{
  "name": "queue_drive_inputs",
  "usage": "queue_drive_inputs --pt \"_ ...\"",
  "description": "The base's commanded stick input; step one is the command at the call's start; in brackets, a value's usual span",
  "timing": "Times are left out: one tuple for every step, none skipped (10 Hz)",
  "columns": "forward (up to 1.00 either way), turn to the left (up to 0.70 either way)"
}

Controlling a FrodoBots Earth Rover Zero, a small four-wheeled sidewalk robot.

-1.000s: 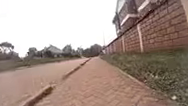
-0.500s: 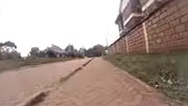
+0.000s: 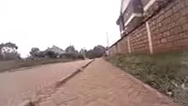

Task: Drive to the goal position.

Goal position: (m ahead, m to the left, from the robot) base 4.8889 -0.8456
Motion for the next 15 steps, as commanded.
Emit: queue_drive_inputs --pt "0.7 0.04" --pt "0.7 0.06" --pt "0.7 0.1" --pt "0.7 0.01" --pt "0.7 0.05" --pt "0.7 0.09" --pt "0.7 0.04" --pt "0.7 0.09" --pt "0.7 0.0" --pt "0.7 0.0" --pt "0.7 0.01" --pt "0.7 -0.17" --pt "0.7 -0.35" --pt "0.7 0.16" --pt "0.7 0.18"
